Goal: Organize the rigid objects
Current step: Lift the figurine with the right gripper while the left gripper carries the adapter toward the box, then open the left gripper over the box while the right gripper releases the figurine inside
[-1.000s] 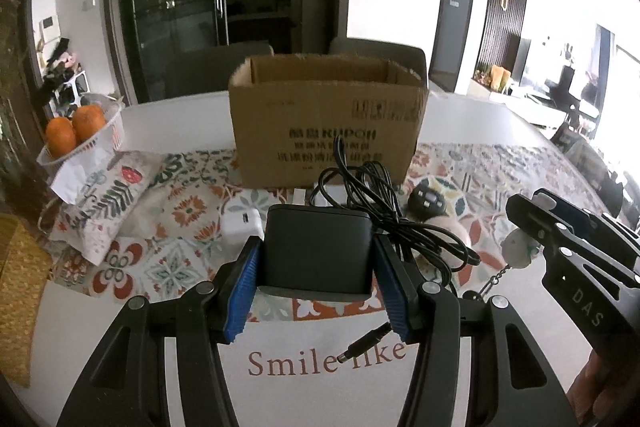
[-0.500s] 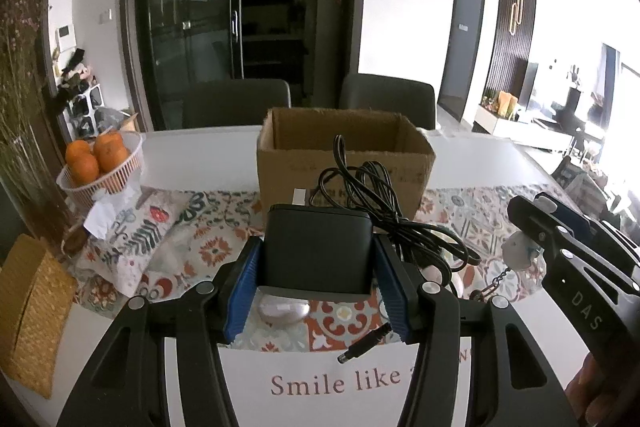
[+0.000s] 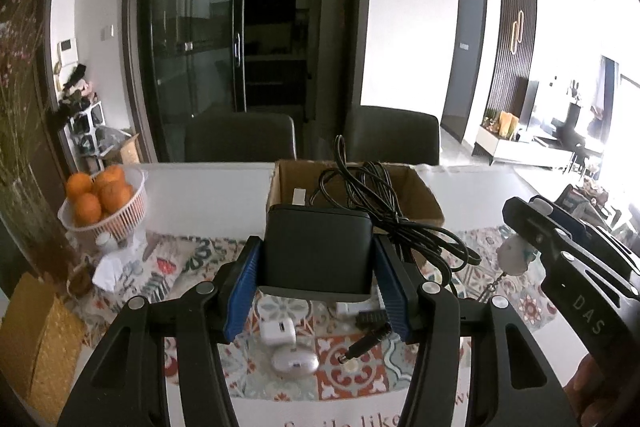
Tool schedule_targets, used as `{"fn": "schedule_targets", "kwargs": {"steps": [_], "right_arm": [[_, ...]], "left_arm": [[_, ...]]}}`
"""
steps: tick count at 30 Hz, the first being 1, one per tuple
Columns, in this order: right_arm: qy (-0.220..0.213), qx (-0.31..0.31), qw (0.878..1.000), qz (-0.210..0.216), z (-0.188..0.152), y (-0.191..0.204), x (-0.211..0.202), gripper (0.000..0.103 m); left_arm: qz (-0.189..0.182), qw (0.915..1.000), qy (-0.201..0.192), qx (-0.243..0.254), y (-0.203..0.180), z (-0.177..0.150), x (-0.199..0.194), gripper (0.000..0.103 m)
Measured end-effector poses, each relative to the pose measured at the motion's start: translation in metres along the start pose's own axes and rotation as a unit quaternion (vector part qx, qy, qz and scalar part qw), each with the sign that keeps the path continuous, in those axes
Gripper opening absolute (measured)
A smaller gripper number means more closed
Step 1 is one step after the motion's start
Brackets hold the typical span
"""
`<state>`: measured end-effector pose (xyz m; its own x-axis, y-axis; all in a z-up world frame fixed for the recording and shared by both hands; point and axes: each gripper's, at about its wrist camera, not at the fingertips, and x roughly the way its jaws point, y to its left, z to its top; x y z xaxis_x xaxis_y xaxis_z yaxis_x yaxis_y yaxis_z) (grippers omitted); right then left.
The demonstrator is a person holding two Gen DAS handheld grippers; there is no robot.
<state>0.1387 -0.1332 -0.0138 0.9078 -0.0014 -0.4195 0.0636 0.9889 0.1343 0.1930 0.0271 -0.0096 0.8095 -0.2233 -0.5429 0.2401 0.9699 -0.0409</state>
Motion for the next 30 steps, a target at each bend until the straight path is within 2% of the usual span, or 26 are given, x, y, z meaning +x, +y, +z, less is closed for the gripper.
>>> {"fn": "schedule_targets", "kwargs": {"steps": [13, 20, 30], "right_arm": [[-0.014, -0.002, 1.000, 0.015, 0.047, 0.005, 0.038, 0.031], [-0.011, -0.019, 0.999, 0.025, 0.075, 0.008, 0.063, 0.031], [0.030, -0.032, 0.999, 0.025, 0.096, 0.003, 0.115, 0.031]], "left_arm": [[0.005, 0.9999, -0.011, 0.009, 0.006, 0.051, 0.027, 0.055], [-0.002, 0.9999, 0.012, 0.010, 0.008, 0.079, 0.055, 0.055], [-0.008, 0.9981, 0.059, 0.016, 0.005, 0.101, 0.105, 0.055]]}}
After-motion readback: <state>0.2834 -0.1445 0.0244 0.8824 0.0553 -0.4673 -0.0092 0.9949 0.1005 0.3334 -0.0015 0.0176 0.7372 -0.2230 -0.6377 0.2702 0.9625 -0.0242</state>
